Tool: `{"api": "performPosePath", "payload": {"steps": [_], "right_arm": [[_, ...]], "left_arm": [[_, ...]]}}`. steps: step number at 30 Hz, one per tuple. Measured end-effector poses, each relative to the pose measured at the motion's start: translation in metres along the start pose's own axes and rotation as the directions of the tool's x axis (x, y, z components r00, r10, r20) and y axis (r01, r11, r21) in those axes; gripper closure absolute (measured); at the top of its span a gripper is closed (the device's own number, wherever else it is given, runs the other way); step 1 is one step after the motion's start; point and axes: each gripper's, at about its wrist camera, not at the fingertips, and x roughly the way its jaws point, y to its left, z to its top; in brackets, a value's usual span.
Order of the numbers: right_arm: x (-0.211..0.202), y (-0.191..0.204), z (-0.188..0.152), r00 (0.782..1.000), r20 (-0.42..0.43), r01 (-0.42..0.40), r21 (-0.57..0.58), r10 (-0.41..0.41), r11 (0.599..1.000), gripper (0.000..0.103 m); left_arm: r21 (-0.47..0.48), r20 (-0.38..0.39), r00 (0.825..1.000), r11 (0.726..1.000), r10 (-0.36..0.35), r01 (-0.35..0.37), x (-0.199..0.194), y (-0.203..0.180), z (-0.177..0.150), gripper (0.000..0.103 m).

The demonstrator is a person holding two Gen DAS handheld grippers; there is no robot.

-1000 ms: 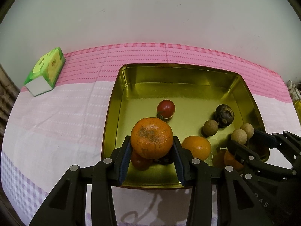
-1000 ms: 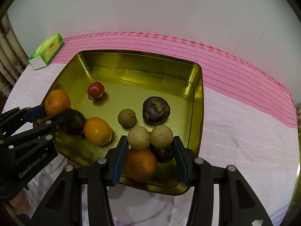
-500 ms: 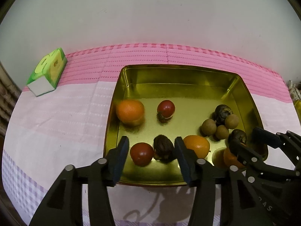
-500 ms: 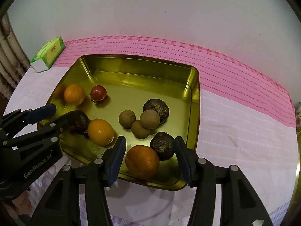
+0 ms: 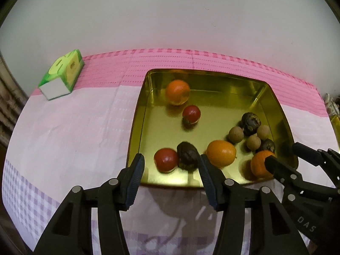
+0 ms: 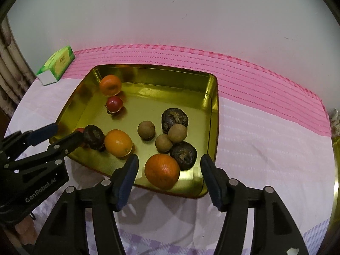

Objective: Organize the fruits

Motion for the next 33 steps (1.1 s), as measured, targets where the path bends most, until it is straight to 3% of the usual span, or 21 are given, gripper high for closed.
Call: {"api": "performPosePath", "payload": {"steps": [17, 33], "right_arm": [[-0.035, 0.016, -0.050, 1.000, 0.016, 0.015, -0.019, -0.015, 1.000, 0.036], [-0.049, 0.018, -0.071, 1.000, 0.020, 0.023, 0.005, -0.024, 1.000, 0.028]], "left_arm": [[-0.001, 0.018, 0.999, 0.999, 0.032, -0.032, -0.038, 0.002, -0.041, 0.049], [-0.004, 0.023, 0.998, 0.998, 0.056, -0.056, -0.054, -0.002, -0.069, 0.049]]}}
